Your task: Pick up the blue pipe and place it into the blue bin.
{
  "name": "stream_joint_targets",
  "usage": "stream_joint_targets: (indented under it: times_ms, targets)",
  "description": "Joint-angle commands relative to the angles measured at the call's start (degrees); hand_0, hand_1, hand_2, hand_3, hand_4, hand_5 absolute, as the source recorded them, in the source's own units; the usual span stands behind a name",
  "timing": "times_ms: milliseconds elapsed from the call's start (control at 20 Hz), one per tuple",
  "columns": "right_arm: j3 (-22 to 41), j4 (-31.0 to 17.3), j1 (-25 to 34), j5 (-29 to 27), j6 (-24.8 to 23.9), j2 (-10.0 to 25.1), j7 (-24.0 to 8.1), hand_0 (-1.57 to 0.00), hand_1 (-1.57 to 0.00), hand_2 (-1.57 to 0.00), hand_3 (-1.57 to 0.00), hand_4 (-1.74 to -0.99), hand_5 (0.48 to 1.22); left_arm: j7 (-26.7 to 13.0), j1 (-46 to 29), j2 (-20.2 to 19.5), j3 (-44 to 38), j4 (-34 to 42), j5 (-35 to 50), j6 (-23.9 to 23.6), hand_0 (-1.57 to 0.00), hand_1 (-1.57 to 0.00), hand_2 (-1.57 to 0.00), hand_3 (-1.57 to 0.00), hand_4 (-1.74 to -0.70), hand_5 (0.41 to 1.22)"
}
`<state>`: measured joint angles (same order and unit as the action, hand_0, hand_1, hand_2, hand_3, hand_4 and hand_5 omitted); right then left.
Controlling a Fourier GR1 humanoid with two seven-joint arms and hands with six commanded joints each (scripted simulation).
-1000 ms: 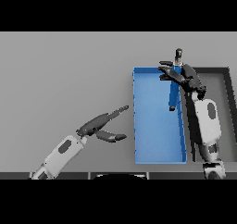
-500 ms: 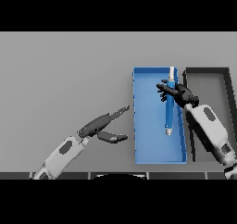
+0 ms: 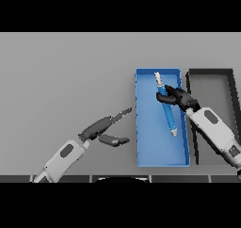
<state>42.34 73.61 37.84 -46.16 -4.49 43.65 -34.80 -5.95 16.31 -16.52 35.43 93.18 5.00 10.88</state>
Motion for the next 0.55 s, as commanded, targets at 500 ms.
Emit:
stream_joint_targets:
  times_ms: [500]
  targets:
    - [0.78,0.4,0.34,0.59,-1.04,0.28,0.66,-0.02,-0.01,-0.01,-0.01,-1.186,0.769,1.1,-0.21,-1.77,-0.75,0.31,-0.23,0.23,0.0,0.0,0.0,0.0,-0.83,0.474]
